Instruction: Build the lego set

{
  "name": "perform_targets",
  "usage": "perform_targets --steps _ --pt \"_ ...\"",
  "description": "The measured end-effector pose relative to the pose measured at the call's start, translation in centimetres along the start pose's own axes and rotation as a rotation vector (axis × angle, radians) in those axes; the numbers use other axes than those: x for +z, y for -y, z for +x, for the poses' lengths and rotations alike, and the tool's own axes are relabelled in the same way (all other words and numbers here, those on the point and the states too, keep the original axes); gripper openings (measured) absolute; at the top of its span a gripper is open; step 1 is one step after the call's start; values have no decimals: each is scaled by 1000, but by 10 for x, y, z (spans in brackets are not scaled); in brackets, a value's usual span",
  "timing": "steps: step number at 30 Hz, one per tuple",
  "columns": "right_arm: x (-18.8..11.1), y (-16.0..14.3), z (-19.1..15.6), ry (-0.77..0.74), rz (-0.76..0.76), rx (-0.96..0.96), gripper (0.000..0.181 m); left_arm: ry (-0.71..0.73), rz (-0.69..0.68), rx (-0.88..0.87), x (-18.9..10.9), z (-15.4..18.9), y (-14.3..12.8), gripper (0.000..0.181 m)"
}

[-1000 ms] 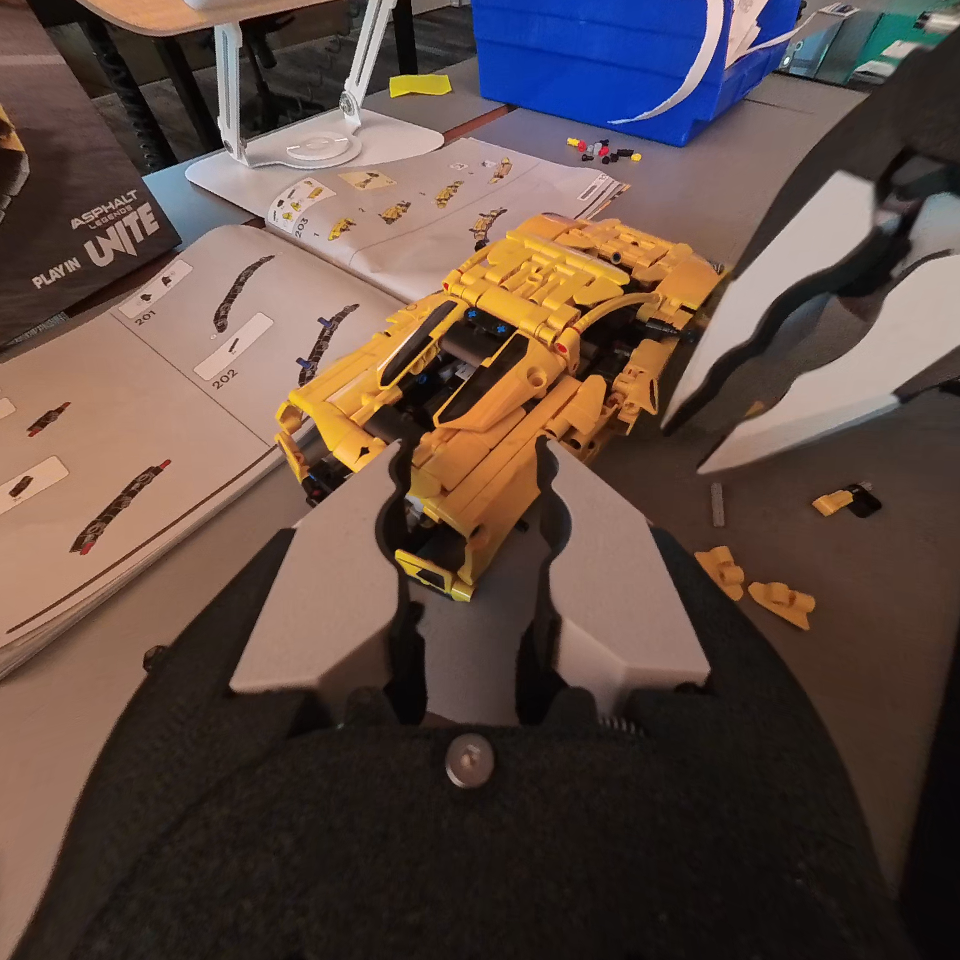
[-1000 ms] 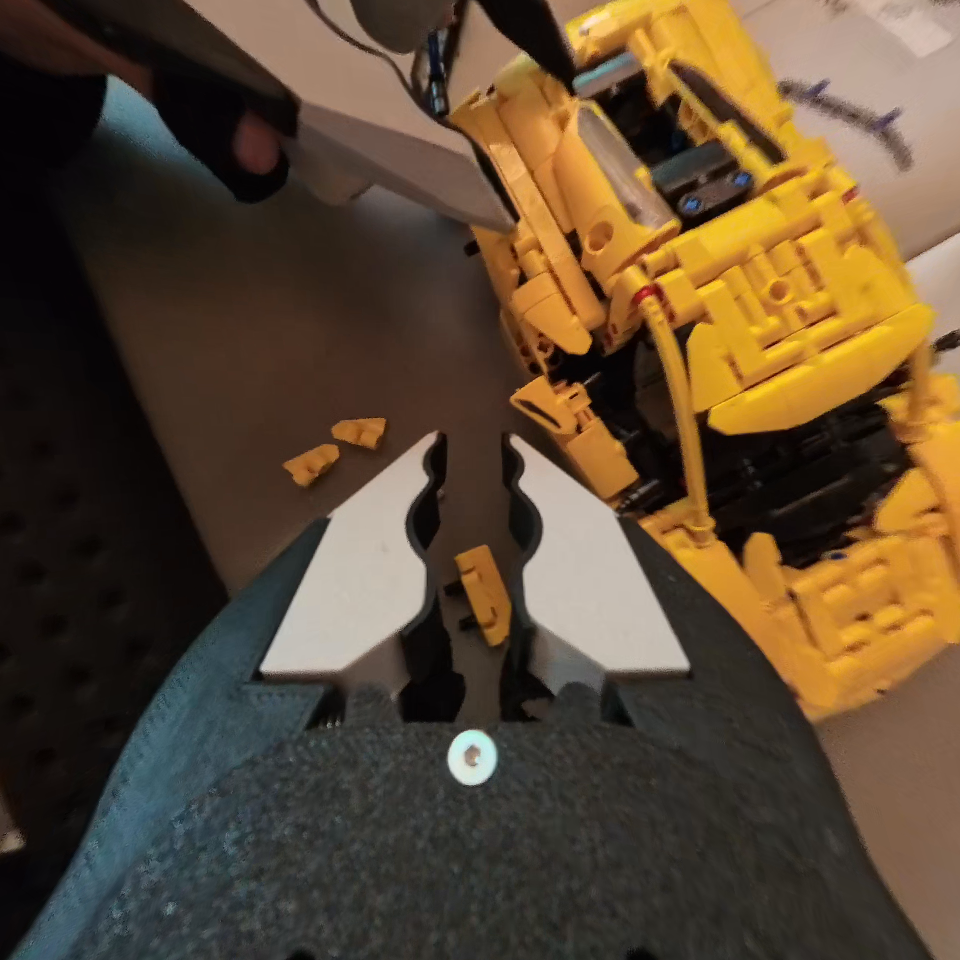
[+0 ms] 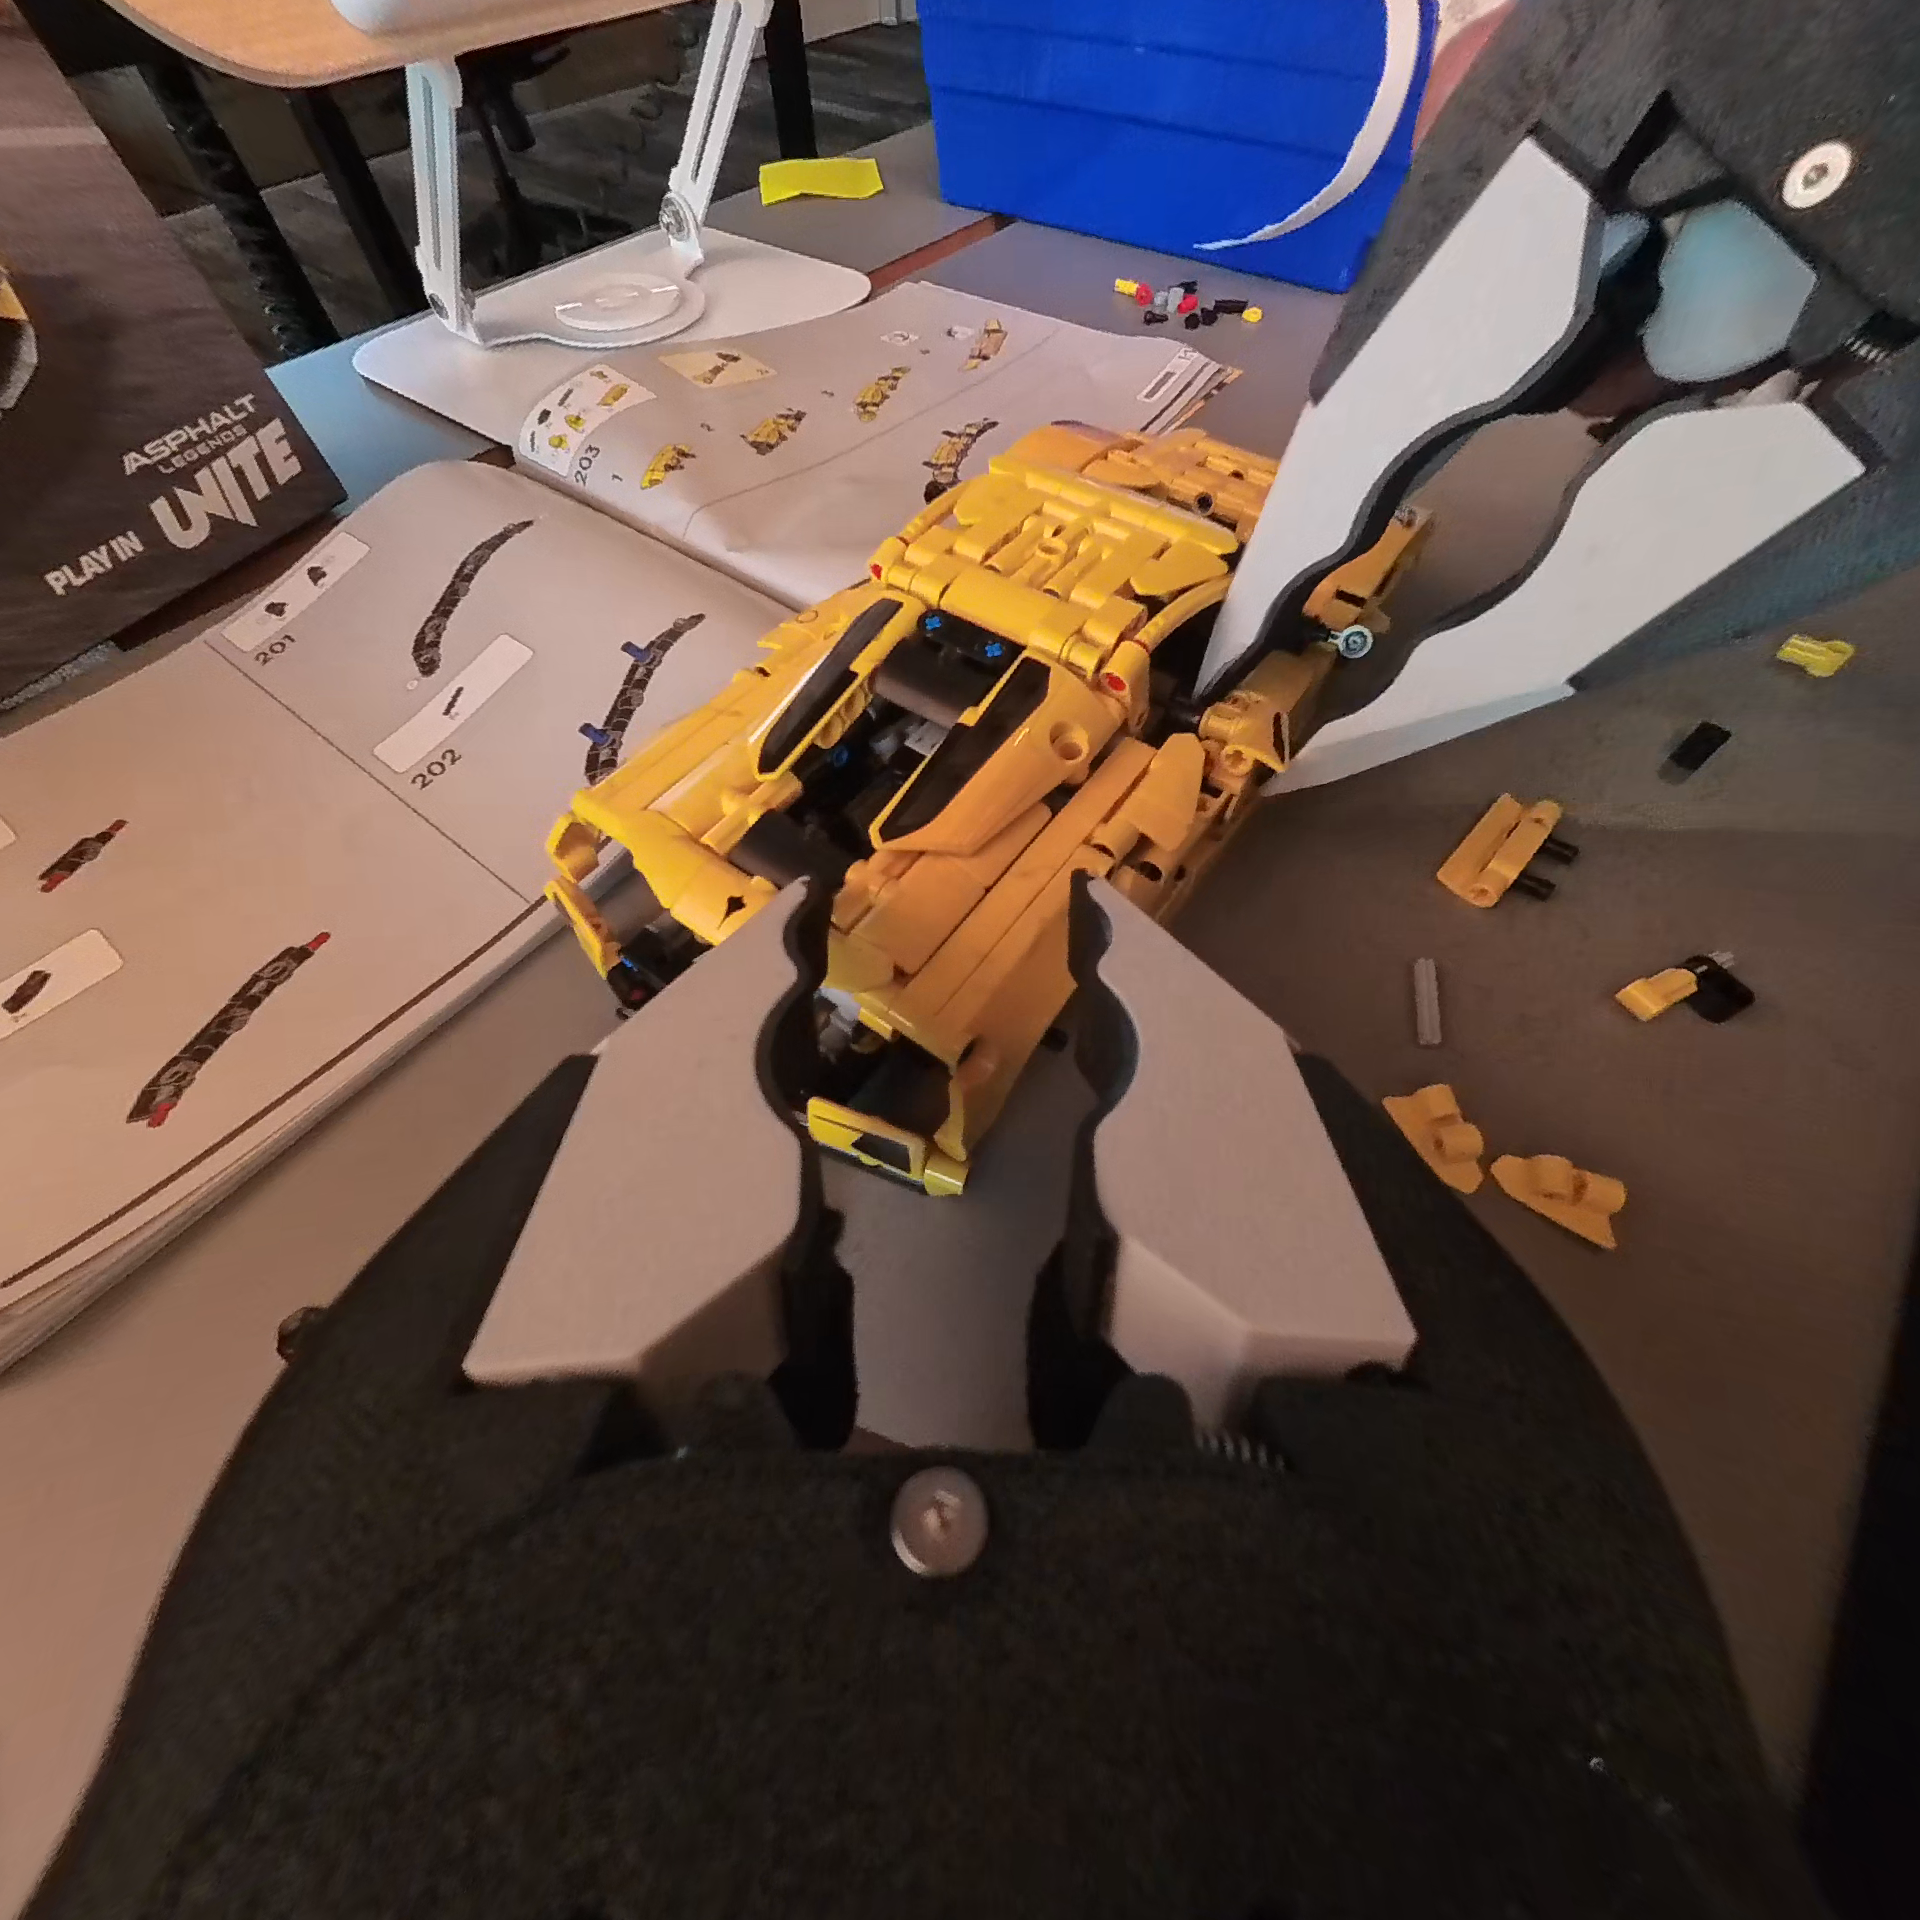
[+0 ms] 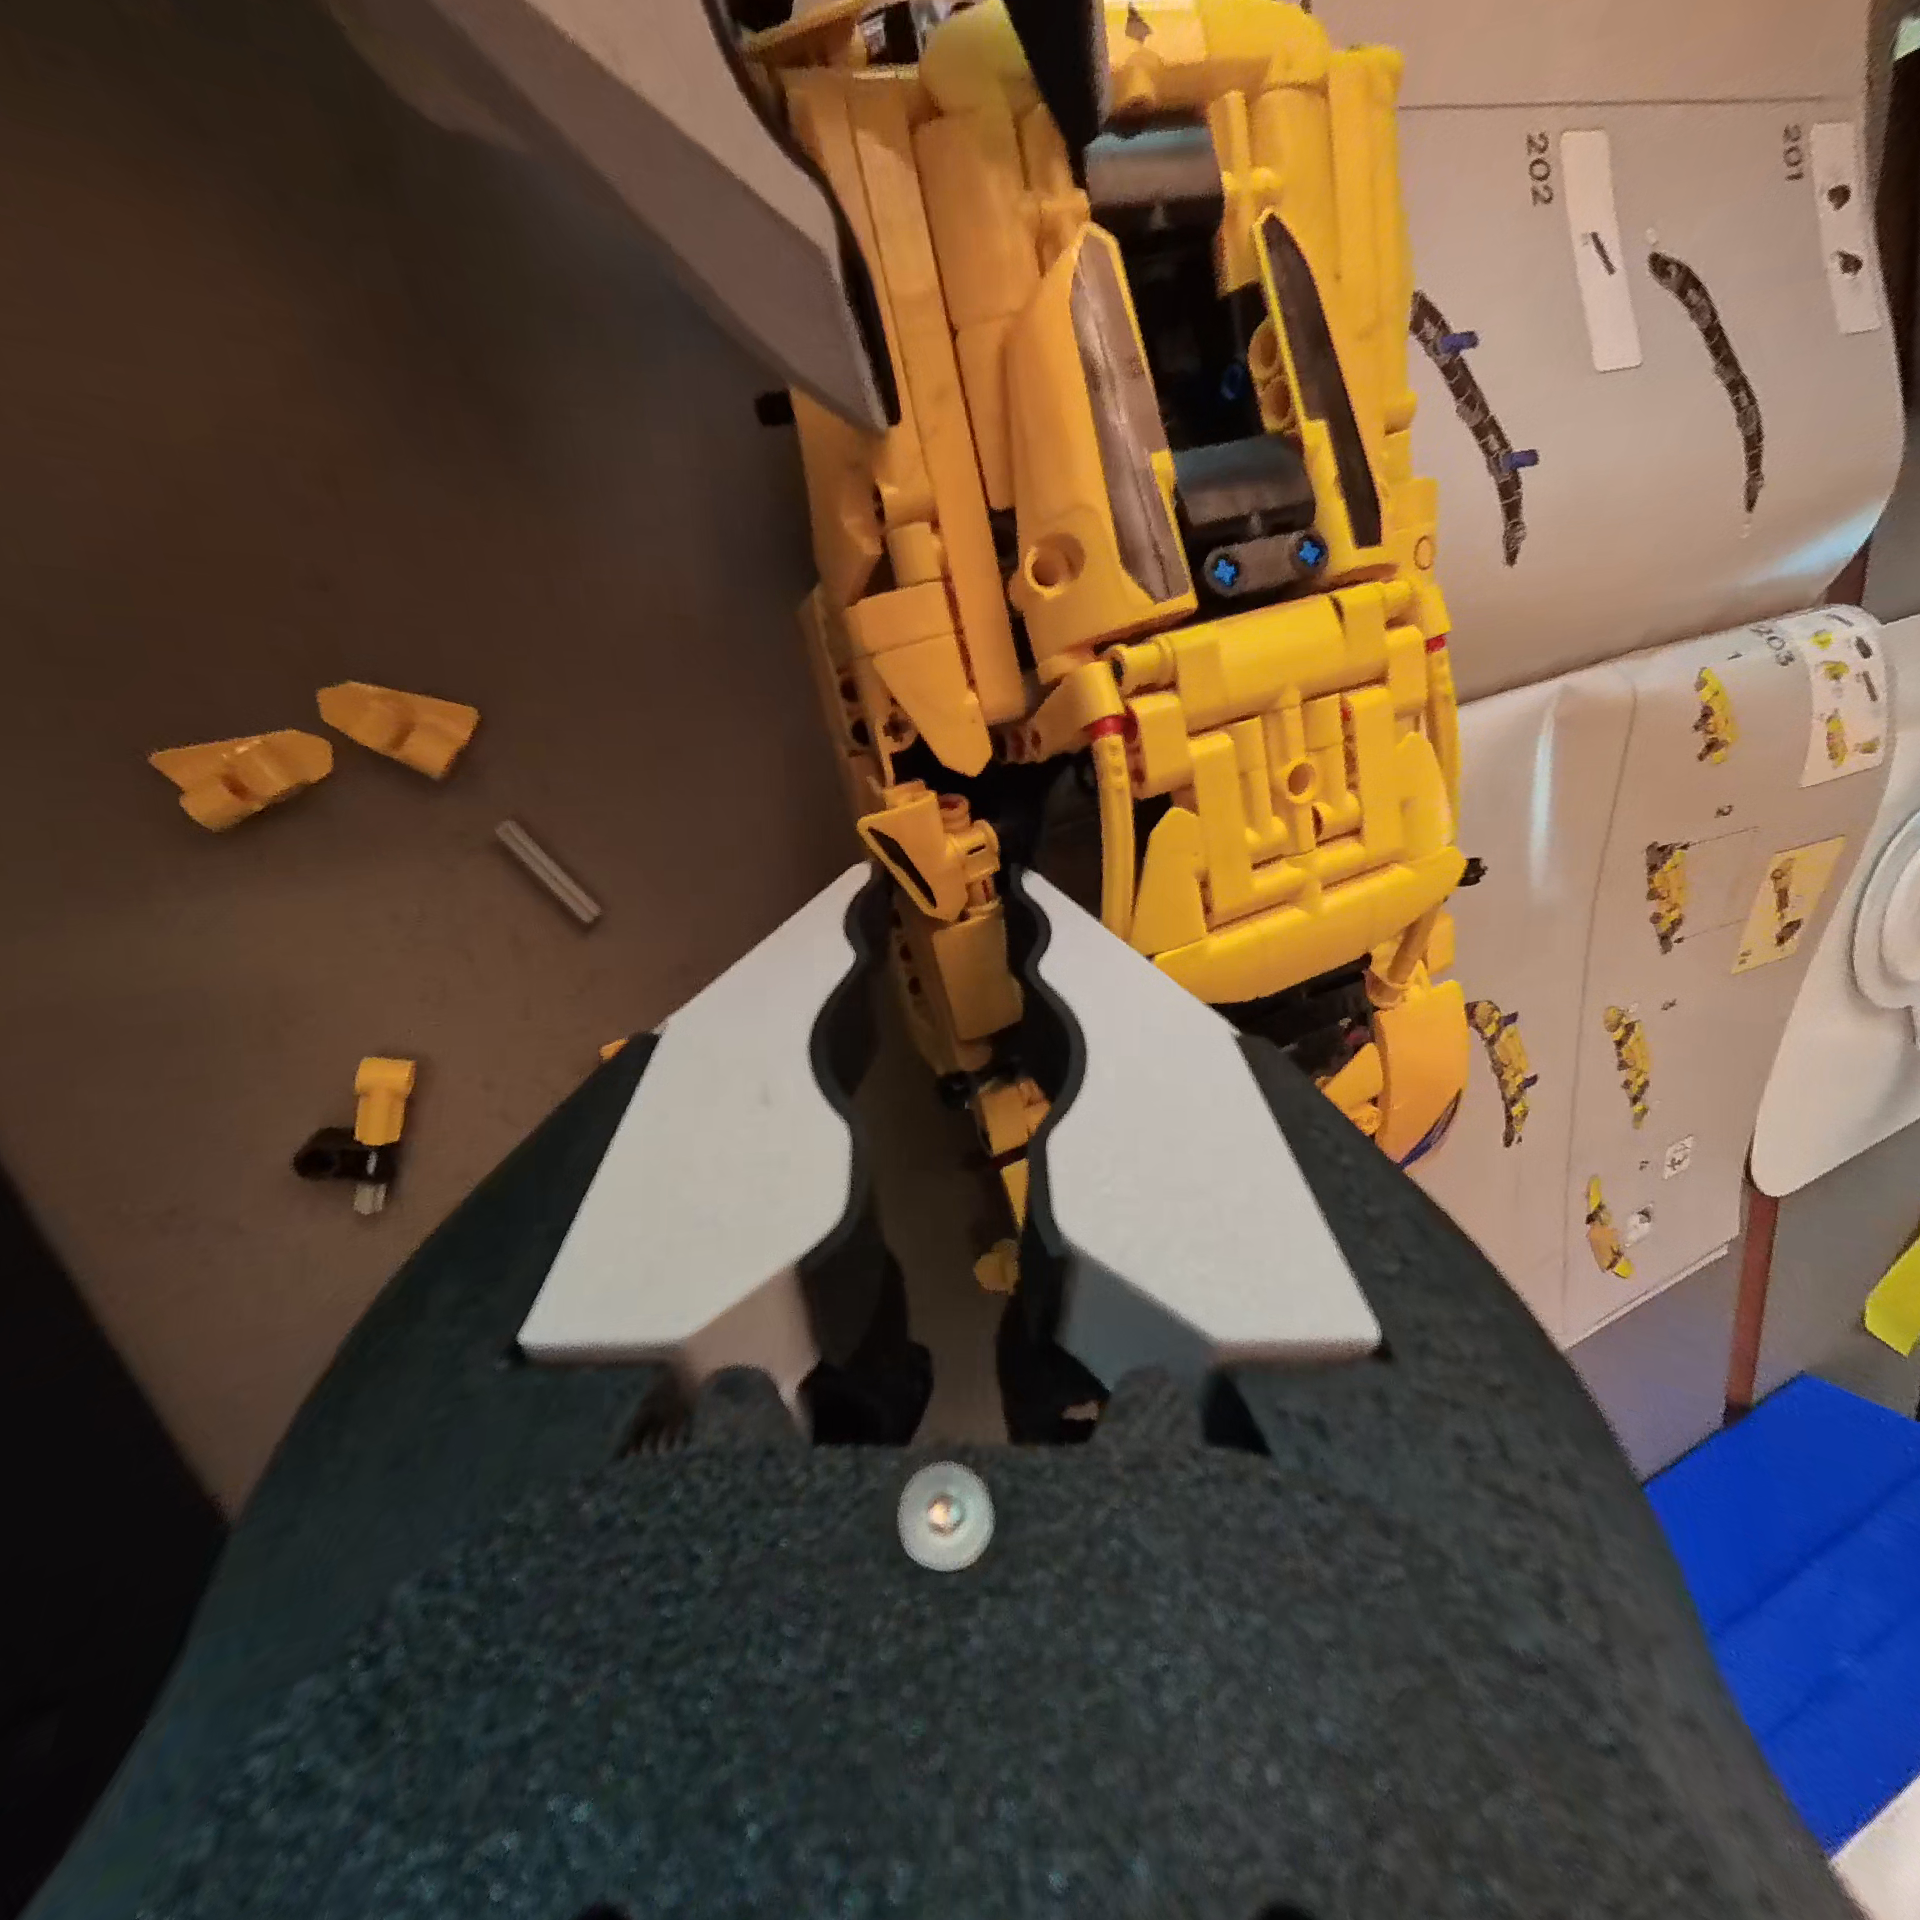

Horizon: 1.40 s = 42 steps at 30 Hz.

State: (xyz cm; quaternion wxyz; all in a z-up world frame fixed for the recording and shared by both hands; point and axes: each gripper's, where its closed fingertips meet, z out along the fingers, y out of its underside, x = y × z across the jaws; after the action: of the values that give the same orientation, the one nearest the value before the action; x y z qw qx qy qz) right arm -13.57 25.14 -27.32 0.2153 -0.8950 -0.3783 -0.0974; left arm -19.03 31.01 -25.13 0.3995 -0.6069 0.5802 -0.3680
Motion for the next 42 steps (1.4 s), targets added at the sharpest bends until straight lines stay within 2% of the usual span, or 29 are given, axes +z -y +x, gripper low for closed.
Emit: perform_targets --steps 5,8,13,17,25,38,42 --pt "0 -1 0 32 -37 -49 21 3 -2 3 0 0 0 47" --pt "0 -1 -1 78 -79 -5 21 2 -1 3 0 0 0 47" --pt "-3 -2 -3 88 -115 -71 20 1 -1 4 0 0 0 47" --pt "-2 -3 -1 124 -129 -23 20 1 -2 5 0 0 0 47" --pt "-1 -4 1 66 -200 -82 19 1 -4 9 1 1 0 47" --pt "-1 -5 0 95 -207 -70 19 2 -5 11 1 1 0 47" --pt "-5 -5 -4 50 -164 -258 18 1 -4 11 1 1 0 47"
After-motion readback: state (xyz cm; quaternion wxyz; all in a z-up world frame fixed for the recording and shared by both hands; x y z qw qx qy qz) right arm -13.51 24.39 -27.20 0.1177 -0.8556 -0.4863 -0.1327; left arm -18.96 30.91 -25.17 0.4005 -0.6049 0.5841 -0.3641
